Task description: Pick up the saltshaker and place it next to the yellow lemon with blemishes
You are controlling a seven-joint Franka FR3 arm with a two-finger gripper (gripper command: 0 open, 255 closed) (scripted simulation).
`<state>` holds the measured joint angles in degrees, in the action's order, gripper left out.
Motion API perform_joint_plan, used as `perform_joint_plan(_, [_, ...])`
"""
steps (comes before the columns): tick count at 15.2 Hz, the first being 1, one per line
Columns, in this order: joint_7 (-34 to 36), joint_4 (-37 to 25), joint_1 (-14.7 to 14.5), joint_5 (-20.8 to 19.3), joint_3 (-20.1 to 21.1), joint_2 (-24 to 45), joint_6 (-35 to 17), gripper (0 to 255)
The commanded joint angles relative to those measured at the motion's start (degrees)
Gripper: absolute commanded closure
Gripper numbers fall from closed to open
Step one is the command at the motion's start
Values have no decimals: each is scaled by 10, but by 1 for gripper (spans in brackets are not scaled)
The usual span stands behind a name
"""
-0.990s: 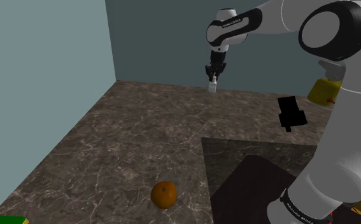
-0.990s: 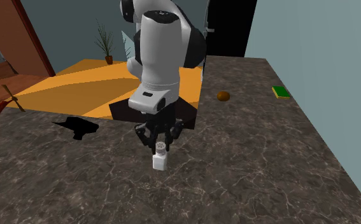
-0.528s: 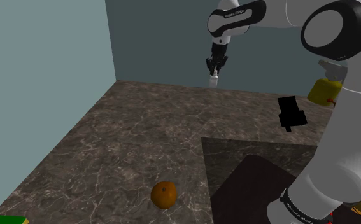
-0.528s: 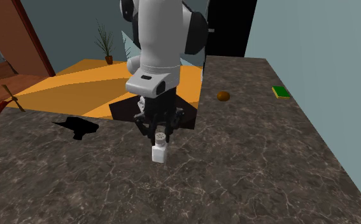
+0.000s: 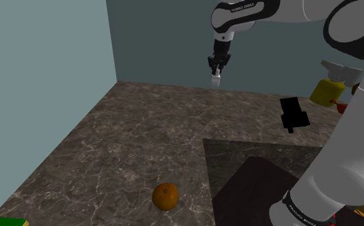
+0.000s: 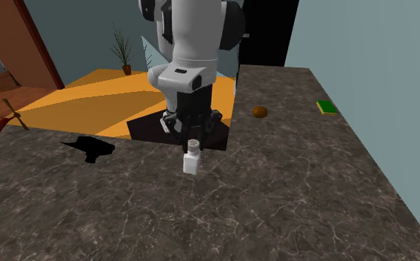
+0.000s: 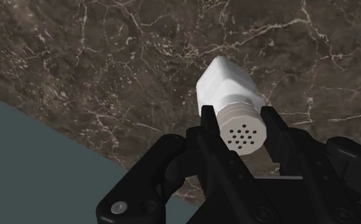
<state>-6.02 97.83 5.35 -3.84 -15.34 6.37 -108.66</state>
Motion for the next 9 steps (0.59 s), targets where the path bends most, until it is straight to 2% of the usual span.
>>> perform_joint_plan(1, [26, 44, -14, -14, 8, -40, -3, 255])
perform_joint_plan(9, [128, 191, -55, -46, 59, -172, -9, 255])
